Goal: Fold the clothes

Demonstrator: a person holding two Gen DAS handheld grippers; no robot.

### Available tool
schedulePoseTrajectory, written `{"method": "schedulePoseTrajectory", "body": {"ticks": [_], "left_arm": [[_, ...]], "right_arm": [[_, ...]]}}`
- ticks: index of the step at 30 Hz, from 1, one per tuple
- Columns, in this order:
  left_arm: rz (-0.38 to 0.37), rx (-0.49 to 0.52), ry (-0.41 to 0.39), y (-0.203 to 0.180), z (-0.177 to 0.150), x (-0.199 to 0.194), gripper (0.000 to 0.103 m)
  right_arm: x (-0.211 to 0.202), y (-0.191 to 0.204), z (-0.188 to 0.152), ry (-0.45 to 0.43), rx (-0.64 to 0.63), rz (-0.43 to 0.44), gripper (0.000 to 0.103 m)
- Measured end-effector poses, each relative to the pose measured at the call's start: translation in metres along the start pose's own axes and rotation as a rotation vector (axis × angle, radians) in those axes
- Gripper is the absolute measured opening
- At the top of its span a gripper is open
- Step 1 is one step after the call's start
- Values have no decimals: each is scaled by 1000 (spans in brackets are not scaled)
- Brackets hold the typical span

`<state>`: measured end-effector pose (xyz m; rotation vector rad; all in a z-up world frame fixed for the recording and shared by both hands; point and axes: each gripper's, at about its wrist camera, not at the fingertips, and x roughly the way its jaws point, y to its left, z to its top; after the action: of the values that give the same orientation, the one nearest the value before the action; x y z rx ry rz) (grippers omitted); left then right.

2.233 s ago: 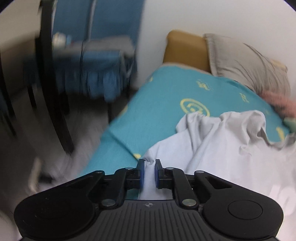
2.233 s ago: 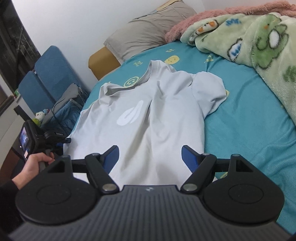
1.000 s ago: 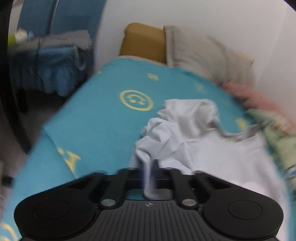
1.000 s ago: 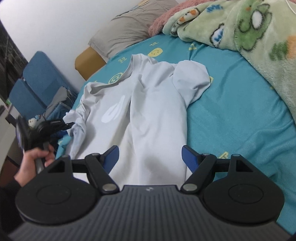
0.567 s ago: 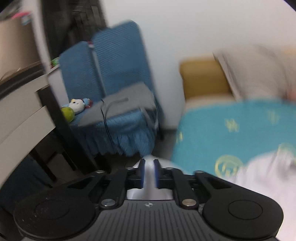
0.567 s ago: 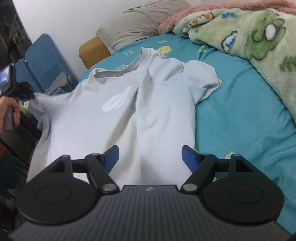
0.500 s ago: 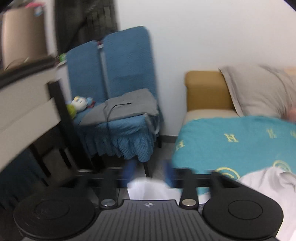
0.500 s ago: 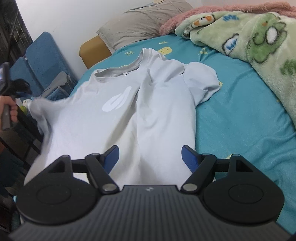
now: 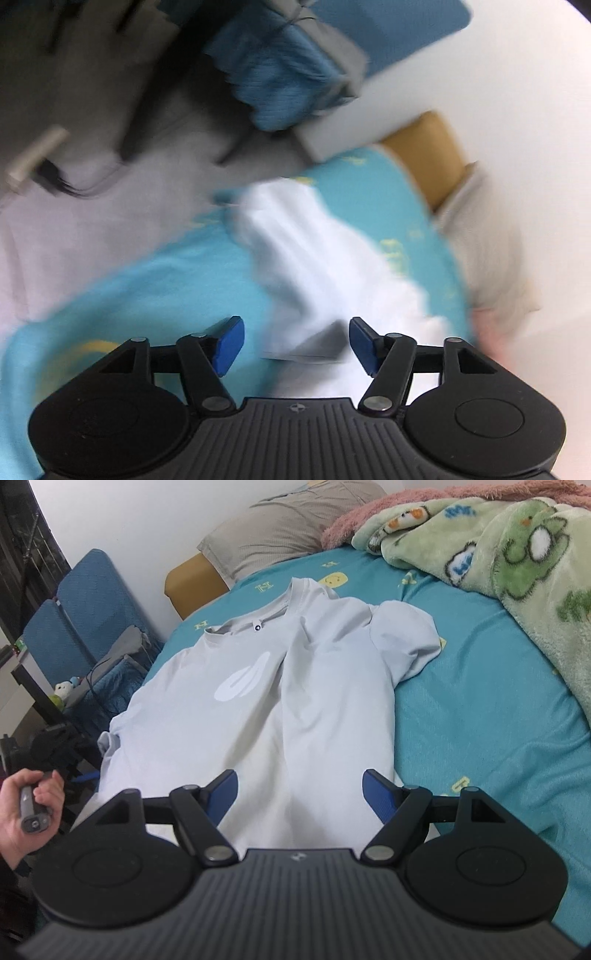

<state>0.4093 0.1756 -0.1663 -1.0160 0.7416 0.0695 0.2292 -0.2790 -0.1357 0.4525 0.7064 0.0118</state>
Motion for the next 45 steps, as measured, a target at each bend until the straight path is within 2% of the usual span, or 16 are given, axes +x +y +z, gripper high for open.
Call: {"method": "schedulePoseTrajectory", "body": {"ticks": [2,4,8,11,15,17,20,23,26,30,32,36,39,40,43,45], "left_arm": [[-79,-61,-15,-1,-9,-2,73],[-81,-59,-17,-6,-20,-7,82],[-34,-25,33,-12,-33,-14,79],[-74,3,32,-16,-40,-15,79],[-83,-59,48,-12,-36,4,78],[-48,-59,-6,-6,-29,10,70],[-28,-107,-119,7,-17,12,71],[-29,-116,-126,14,-14,20,65],[-11,-100,-136,13,-6,25,53],[-15,-105,-109,21,6,31,8],[-11,-82,-122,20,12,34,6],[95,131,-293,-7,19,11,5],[266,375,-364,-31,16,14,5],[336,469,-352,-34,13,23,5],[499,595,-236,-22,1,55,6],[477,552,-213,-18,4,55,14]], "right_arm": [[4,-2,0,8,7,-1,76],[9,-3,0,20,14,-4,76],[14,-3,-3,38,20,-4,77],[13,-2,-4,44,21,7,77],[8,-1,-7,47,22,19,76],[8,-1,-9,50,17,14,76],[9,0,-11,54,7,5,76],[11,1,-14,59,-12,-7,76],[12,5,-17,53,-34,-25,76],[13,8,-18,44,-54,-38,77],[13,9,-19,40,-59,-43,77],[9,9,-20,19,-63,-54,76],[4,9,-21,-11,-65,-74,76],[2,10,-21,-23,-75,-82,76],[0,12,-20,-52,-97,-98,76],[0,14,-19,-60,-108,-106,76]]}}
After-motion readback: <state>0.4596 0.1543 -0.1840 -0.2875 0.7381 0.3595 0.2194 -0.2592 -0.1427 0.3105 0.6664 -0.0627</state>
